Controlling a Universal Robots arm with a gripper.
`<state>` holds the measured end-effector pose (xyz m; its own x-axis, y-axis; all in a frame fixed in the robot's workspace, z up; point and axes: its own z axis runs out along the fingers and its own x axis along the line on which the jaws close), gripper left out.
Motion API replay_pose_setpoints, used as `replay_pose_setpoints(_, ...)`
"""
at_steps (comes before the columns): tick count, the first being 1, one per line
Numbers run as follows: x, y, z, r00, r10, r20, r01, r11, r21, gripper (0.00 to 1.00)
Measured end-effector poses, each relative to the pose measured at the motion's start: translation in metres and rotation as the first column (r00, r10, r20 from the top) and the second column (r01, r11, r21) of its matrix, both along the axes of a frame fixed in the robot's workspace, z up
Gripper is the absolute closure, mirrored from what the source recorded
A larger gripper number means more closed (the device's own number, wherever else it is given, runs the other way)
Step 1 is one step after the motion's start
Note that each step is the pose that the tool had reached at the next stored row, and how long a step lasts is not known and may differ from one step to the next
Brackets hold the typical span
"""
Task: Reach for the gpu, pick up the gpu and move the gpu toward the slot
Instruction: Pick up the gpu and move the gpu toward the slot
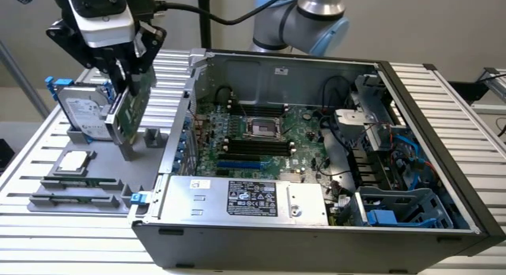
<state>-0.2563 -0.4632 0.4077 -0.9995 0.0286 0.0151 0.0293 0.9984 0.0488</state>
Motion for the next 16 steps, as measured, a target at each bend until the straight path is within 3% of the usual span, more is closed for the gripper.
replay_pose_setpoints(5, 0.023, -0.0017, 0.0163, 1.0000, 0.000, -0.0017, 0.000, 1.0000, 0.0074, 0.74)
replay_pose_setpoints(9, 0.041, -0.0024, 0.0186, 1.0000, 0.000, -0.0052, 0.000, 0.9999, 0.0137, 0.74)
replay_pose_setpoints(16, 0.073, -0.0041, 0.0186, 0.9999, 0.000, -0.0140, 0.000, 0.9999, 0.0147, 0.74)
